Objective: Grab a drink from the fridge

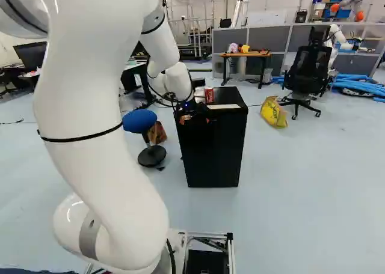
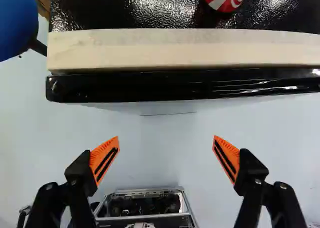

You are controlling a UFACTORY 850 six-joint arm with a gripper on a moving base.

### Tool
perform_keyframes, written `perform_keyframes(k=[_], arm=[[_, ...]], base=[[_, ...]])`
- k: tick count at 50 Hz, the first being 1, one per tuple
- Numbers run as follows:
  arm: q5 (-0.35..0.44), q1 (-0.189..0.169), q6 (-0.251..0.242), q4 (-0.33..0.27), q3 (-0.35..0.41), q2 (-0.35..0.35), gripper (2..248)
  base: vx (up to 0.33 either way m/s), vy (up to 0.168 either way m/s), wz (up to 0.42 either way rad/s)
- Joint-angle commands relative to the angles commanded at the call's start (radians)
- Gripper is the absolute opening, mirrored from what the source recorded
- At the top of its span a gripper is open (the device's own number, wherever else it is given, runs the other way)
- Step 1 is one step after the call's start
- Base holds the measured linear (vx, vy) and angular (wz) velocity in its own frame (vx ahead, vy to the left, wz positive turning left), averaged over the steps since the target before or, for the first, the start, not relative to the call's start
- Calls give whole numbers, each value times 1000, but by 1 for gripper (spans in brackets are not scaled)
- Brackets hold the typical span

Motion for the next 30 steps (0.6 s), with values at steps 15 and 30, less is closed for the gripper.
perform_keyframes(k=[15, 30], arm=[[120, -7, 0, 1, 78, 67, 247], [272, -18, 0, 26, 156, 137, 247]], base=[[0, 0, 0], [0, 0, 0]])
